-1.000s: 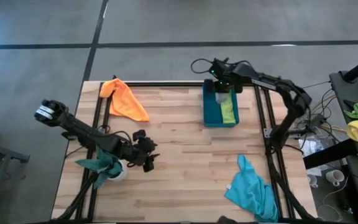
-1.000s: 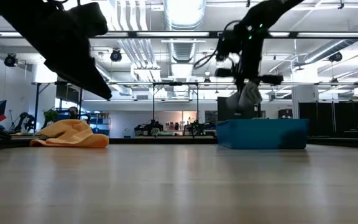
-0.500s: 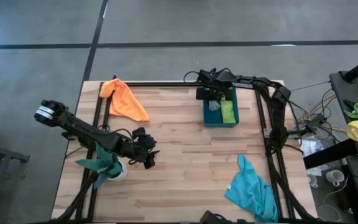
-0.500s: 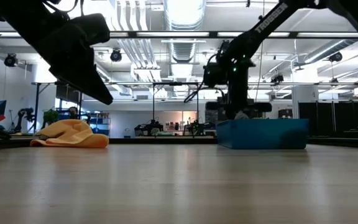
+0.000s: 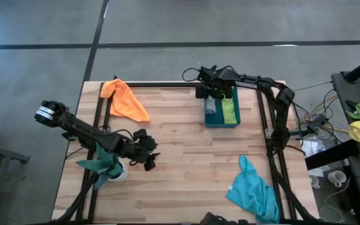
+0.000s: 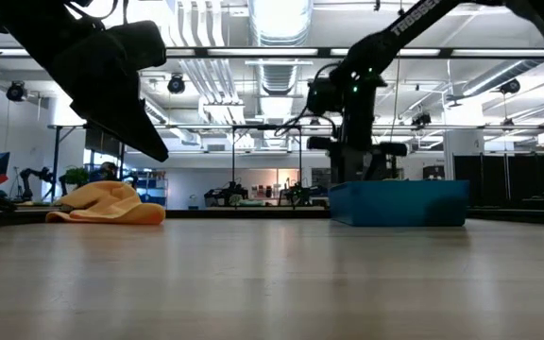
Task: Roll microfiber towels into tight, uniform cylinder then place into a basket
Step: Put the gray towel into the blue bin
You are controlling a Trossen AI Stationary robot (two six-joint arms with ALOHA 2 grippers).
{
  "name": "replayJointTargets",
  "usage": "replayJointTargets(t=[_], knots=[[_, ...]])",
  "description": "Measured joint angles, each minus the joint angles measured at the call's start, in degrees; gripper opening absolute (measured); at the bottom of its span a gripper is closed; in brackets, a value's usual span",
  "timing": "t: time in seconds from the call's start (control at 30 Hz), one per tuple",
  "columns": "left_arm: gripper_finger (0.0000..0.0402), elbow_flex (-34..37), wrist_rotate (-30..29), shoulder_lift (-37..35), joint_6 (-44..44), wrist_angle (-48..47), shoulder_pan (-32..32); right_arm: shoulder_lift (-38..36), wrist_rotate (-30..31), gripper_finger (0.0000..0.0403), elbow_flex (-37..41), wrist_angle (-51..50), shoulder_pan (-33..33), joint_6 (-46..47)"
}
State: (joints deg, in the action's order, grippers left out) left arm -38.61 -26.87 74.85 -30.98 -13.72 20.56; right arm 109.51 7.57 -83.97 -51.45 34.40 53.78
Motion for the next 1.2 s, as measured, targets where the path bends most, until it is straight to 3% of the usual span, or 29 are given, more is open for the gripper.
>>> replayJointTargets(t=[0.17,0.3,0.4,0.57,0.6,0.93,1.2], knots=[[0.0197,0.0,0.1,0.0,0.2,-0.2,0.0,-3.4,1.1,0.0229,0.0,-0.6,0.1,-2.7],[0.0197,0.0,1.2,0.0,-0.2,-0.1,0.0,-5.4,1.6,0.0215,0.1,-0.6,0.1,-6.1],[0.0197,0.0,1.9,0.0,-0.5,0.2,0.0,-5.3,1.5,0.0169,0.6,-0.9,0.3,-10.2],[0.0197,0.0,2.5,0.0,-1.7,1.3,0.1,-3.7,1.0,0.0036,1.3,0.2,0.3,-15.6],[0.0197,0.0,2.6,0.0,-1.7,1.9,0.1,-3.1,0.9,0.0024,1.3,0.3,0.3,-16.5],[0.0197,-1.3,2.4,-5.0,-3.2,4.3,0.1,6.6,-2.0,0.0009,2.1,2.5,0.4,-17.8],[0.0197,-0.2,-0.7,-10.7,-2.7,4.2,0.0,1.9,-2.0,0.0009,2.1,2.3,-0.7,-18.3]])
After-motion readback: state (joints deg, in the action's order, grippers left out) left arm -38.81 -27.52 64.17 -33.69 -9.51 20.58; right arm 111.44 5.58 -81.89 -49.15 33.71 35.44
